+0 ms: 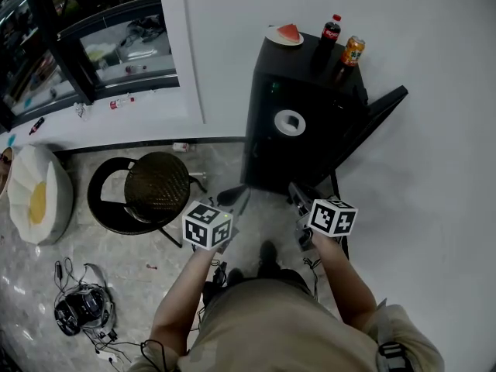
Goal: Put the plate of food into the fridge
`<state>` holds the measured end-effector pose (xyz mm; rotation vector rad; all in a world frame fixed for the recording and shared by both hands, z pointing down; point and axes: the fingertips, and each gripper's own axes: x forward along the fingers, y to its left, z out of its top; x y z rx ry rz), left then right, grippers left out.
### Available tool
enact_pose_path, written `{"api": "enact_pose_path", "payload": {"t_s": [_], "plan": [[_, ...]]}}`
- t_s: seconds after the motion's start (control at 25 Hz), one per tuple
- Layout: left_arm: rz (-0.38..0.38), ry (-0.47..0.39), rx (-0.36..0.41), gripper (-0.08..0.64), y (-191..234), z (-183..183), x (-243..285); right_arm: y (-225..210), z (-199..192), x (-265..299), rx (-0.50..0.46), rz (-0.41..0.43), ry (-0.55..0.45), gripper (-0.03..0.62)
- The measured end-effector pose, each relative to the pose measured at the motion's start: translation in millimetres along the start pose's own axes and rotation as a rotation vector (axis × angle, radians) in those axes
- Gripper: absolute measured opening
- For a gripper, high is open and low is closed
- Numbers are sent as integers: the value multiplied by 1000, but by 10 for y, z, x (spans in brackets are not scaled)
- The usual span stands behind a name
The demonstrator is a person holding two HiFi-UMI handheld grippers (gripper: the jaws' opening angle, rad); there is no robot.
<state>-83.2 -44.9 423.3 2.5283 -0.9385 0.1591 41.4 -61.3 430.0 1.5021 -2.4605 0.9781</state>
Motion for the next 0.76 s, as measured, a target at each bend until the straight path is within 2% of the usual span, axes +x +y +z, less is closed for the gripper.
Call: {"api": "enact_pose_path", "payload": {"t_s": [0.16,0.28,0.44,0.56,0.76], "plan": [[-2,-66,26,12,-111,116,-127,147,-69,-198,-15,1,-11,25],[-14,-107,18,12,-207,155,-221,209,-107,-421,-13,-14,-28,25],[-55,-117,9,12,-343,272,-206,247,51,-656,-17,-33,-52,25],[-95,-123,24,12,-479,314,-180,358,132,-775,-64,-30,-64,25],[-125,-127,45,12,-554,143,-285,625,-178,-767,-190,-2,-27,25]]}}
